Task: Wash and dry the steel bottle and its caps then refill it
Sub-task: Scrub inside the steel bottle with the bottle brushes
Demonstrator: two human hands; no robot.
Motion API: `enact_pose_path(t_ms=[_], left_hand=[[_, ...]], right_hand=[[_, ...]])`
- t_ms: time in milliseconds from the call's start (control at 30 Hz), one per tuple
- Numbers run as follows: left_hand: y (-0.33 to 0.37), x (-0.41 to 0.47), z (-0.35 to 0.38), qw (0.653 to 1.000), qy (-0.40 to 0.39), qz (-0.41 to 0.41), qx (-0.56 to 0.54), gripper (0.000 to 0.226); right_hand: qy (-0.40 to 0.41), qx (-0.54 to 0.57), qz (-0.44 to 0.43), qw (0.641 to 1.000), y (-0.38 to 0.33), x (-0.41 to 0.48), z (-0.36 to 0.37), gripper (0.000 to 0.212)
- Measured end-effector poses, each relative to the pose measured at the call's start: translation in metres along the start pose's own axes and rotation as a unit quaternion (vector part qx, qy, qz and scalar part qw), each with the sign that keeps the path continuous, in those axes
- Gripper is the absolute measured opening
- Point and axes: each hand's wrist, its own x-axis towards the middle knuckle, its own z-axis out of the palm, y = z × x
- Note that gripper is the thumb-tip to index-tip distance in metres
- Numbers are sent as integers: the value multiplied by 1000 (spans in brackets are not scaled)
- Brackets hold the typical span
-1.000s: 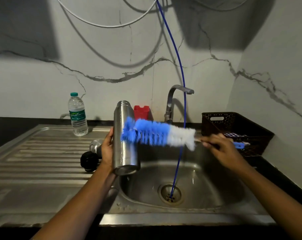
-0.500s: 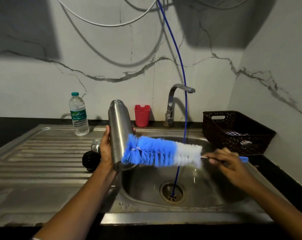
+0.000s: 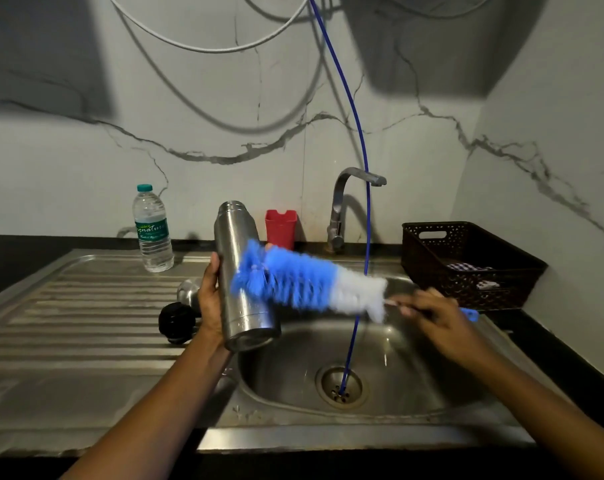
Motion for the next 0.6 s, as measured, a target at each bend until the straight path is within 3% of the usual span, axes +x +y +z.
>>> enact_pose_path(t_ms=[100, 167, 267, 367, 533, 600], left_hand=[[-4, 0, 7, 1000, 7, -13, -11, 78], [-7, 0, 4, 999, 29, -5, 20, 73], [-7, 1, 2, 1000, -4, 2, 10, 70], [-9, 0, -7, 1000, 11, -11, 15, 77], [6, 1, -4, 997, 31, 66, 24, 63], [12, 0, -4, 994, 36, 103, 29, 62]], right_hand=[[-10, -19, -42, 999, 11, -23, -12, 26], [7, -14, -20, 1000, 13, -5, -12, 24], [50, -19, 16, 998, 9, 46, 0, 15], [70, -23, 39, 996, 10, 82, 13, 28], [17, -5, 48, 999, 16, 43, 6, 28], [-20, 20, 29, 999, 22, 15, -4, 15]])
